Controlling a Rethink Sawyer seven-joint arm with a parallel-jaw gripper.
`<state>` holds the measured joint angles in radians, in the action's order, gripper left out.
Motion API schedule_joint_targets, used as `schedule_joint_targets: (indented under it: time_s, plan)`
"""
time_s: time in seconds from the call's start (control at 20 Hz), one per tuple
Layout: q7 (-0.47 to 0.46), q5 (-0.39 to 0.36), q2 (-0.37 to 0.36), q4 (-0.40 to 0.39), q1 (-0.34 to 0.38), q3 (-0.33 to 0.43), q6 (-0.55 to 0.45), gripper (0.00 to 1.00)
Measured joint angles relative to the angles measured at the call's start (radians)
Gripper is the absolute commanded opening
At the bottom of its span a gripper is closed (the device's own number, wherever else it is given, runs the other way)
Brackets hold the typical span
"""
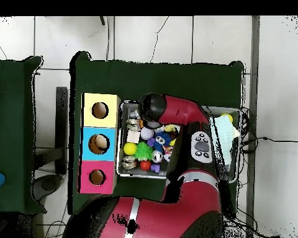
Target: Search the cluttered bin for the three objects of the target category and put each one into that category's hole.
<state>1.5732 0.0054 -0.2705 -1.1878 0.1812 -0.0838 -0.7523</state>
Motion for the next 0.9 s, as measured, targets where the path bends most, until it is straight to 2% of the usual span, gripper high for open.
schedule_joint_targets:
  time_s: [0.1, 0.35, 0.85, 0.9]
  plan:
    - [0.0, -0.001, 0.024, 0.041, -0.001, -0.004, -0.036, 1.0]
    - [0.0, -0.001, 0.043, 0.073, -0.001, -0.005, -0.078, 1.0]
    - [0.0, -0.005, 0.044, 0.073, -0.001, -0.005, -0.078, 1.0]
    - [0.0, -0.005, 0.045, 0.073, -0.002, -0.005, -0.078, 0.0]
